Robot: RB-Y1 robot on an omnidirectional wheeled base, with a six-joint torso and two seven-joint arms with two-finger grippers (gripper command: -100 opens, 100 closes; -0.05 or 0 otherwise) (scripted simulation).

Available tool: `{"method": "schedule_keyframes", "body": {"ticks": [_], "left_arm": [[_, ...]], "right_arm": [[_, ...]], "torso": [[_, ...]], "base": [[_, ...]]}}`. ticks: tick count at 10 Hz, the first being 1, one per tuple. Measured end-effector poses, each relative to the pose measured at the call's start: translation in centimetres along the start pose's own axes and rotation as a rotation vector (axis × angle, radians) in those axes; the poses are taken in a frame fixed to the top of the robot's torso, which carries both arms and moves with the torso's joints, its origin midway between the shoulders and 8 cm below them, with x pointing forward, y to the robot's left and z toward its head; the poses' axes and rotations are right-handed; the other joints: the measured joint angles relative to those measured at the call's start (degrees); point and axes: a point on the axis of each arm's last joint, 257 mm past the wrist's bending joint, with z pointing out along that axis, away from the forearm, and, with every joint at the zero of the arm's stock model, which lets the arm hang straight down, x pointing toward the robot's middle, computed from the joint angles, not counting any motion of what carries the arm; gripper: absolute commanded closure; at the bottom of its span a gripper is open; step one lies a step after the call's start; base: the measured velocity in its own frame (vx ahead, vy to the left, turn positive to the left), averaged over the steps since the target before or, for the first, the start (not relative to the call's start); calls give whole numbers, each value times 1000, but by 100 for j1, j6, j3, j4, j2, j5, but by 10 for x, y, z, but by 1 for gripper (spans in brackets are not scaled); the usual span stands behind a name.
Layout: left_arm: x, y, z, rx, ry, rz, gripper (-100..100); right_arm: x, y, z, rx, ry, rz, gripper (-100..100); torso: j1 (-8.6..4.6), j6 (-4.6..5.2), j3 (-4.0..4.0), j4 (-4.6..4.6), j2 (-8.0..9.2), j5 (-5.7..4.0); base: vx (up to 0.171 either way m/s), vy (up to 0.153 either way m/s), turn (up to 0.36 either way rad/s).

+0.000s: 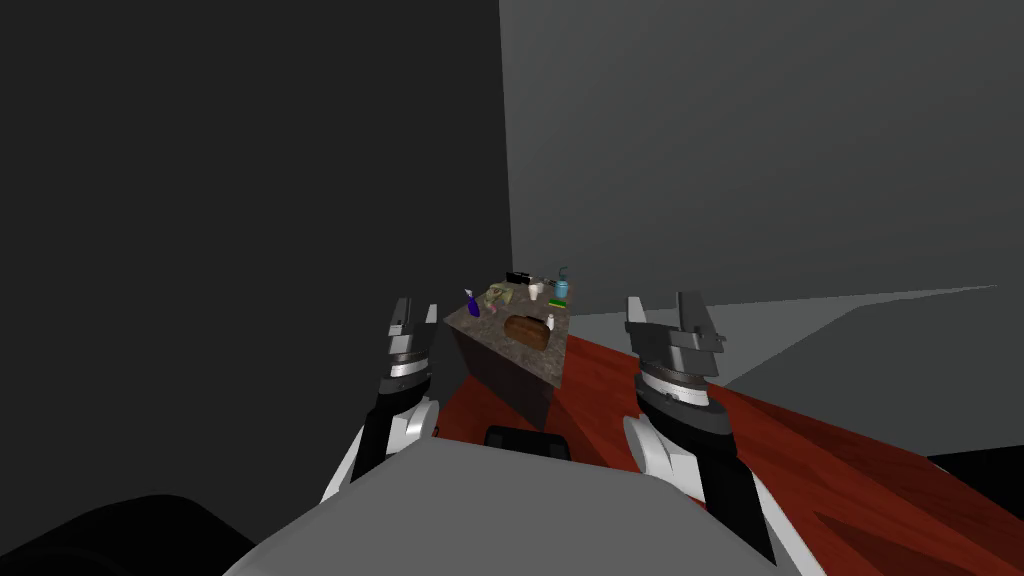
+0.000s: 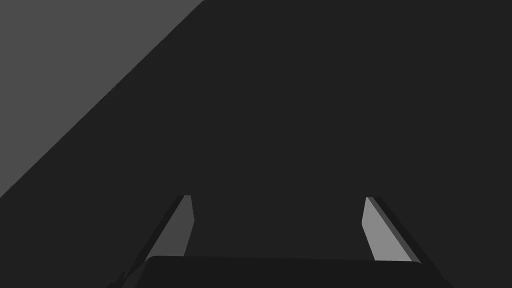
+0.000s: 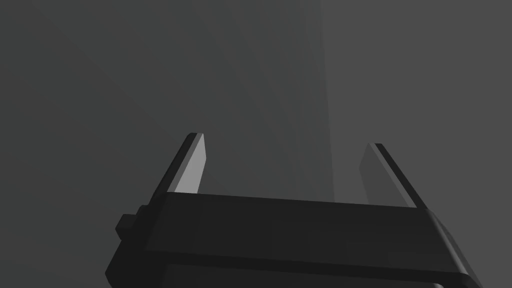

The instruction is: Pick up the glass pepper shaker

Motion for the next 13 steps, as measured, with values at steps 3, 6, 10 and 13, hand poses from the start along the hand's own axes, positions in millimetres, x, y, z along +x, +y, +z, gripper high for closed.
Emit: {"method": "schedule_keyframes", "body": {"ticks": [3,6,10,13], "left_arm": [[0,0,0,0,0,0,0],[0,0,0,0,0,0,0],[0,0,0,0,0,0,0],[0,0,0,0,0,0,0]], "right_arm": [[10,-19,-12,62,78,-1,-100],[16,-48,-31,162,162,-2,-100],[25,-85,-59,283,256,-4,-100],[28,-117,-88,398,326,-9,-100]], "torso": [[-4,0,6,2,11,-1],[-9,0,8,3,14,-2],[-6,0,6,3,9,-1],[-9,1,8,4,14,-2]], "base": [[-28,-6,22],[-39,-17,57],[-29,-10,48],[-40,-13,83]]}}
